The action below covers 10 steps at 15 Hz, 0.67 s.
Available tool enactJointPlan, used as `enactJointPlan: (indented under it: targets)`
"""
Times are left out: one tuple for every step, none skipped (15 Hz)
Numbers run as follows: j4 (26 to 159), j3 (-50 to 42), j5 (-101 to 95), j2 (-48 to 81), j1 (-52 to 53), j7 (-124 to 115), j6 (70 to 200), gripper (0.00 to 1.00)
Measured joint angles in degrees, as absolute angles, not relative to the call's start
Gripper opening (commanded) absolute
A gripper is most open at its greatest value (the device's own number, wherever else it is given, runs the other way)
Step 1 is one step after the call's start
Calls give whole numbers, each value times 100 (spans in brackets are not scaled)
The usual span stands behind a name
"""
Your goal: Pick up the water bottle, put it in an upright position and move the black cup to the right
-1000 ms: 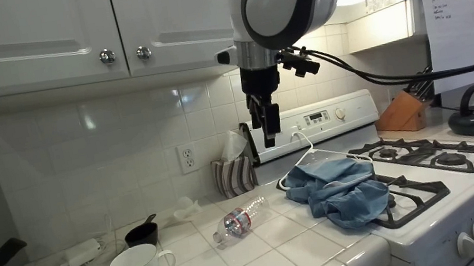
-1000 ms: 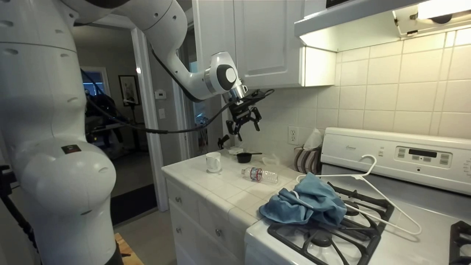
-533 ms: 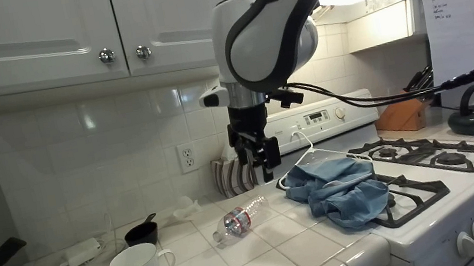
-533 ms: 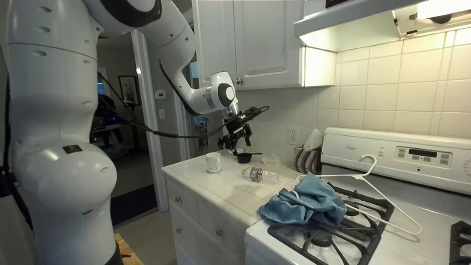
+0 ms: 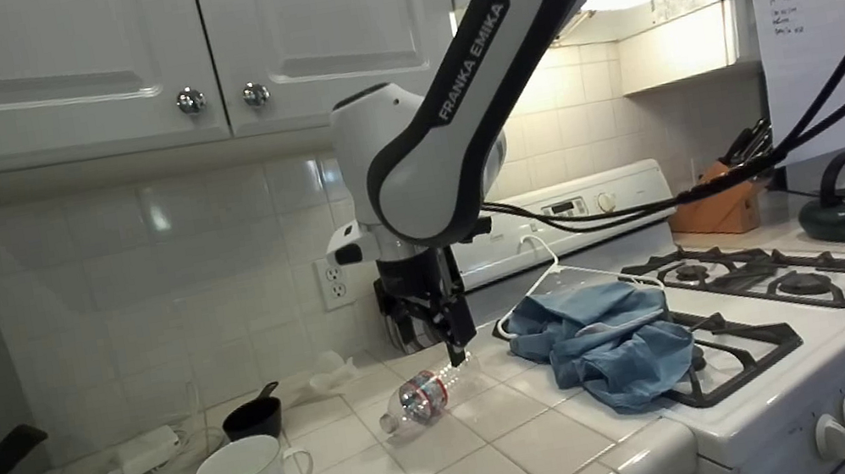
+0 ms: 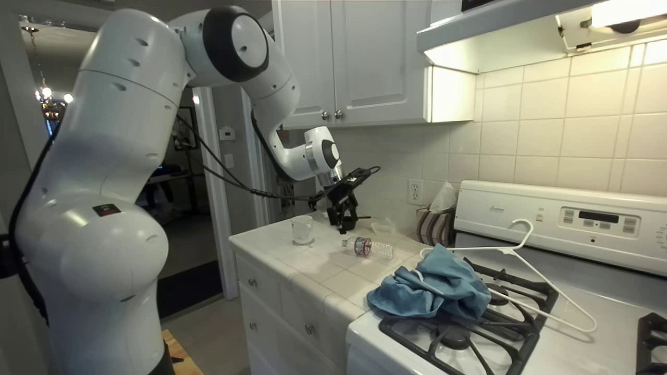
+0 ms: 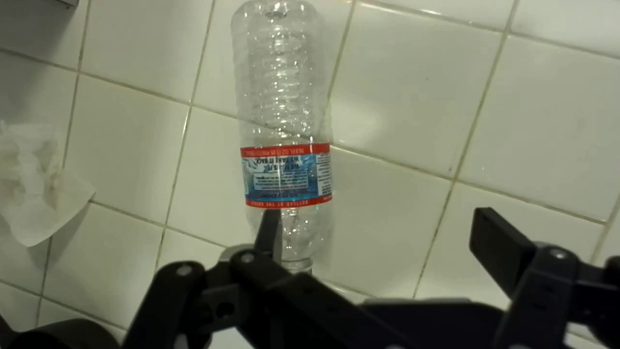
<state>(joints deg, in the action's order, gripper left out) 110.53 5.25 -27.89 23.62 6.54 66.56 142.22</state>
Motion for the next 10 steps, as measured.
enactJointPlan:
  targets:
    - [10909,518,-2865,2526,707,6648,14218,100]
    - [10785,516,-2911,2674,768,6637,14218,100]
    - [10675,513,-2955,2809,837,6607,14218,100]
    - [10576,508,-2999,2934,908,6560,14218,99]
    - [10482,504,-3025,3049,972,6516,14218,97]
    - [10395,499,-3034,3154,1026,6483,14218,97]
    - [10302,494,-3034,3255,1067,6450,14218,95]
    - [10205,487,-3034,3357,1090,6415,14218,95]
    - [10104,474,-3034,3455,1106,6378,14218,96]
    - [9988,463,-3034,3555,1113,6348,14214,97]
